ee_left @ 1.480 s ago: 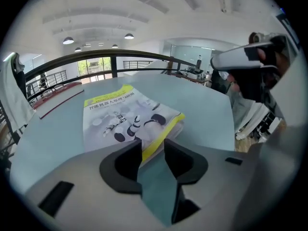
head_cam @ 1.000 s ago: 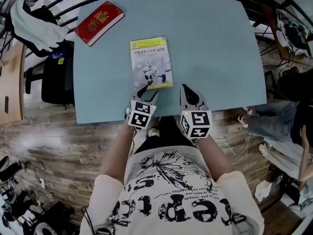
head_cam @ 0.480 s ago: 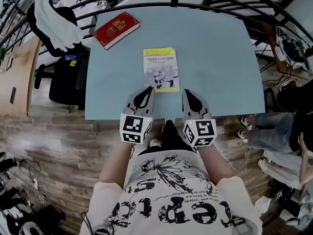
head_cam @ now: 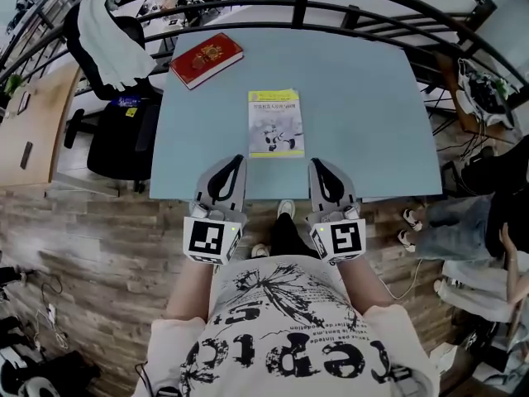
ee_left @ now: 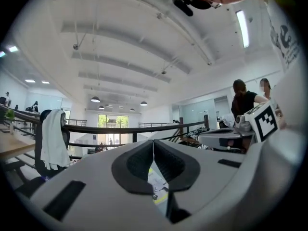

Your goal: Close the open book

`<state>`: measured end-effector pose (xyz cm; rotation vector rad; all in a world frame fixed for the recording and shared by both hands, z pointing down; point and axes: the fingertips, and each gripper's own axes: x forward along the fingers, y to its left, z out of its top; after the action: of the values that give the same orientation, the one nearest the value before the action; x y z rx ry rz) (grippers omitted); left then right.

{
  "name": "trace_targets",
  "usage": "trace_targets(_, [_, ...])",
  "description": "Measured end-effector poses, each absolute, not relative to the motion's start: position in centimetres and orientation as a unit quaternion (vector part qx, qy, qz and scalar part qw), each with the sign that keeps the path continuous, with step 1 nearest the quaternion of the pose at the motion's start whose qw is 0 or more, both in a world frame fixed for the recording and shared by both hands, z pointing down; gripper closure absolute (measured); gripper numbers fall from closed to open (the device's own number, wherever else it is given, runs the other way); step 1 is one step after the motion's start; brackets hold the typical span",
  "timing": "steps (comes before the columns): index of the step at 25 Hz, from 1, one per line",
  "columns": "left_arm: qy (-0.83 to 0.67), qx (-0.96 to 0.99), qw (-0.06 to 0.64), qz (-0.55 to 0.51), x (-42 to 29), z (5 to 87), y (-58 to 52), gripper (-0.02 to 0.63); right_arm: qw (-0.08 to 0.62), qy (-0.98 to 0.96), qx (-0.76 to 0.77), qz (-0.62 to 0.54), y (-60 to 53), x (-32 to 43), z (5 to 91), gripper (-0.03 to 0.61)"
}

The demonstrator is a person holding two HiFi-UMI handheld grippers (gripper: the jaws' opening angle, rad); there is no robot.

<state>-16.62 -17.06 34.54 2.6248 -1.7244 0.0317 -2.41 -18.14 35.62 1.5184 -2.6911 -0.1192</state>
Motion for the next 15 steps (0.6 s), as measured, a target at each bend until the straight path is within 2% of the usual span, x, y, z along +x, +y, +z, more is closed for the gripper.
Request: trace_targets(15, [-0.542, 0.84, 0.008, 0.0, -17.5, 34.4, -13.6, 0.594, 0.014, -0.885, 0.463, -0.049, -14.8, -4.6, 34.7, 0.569])
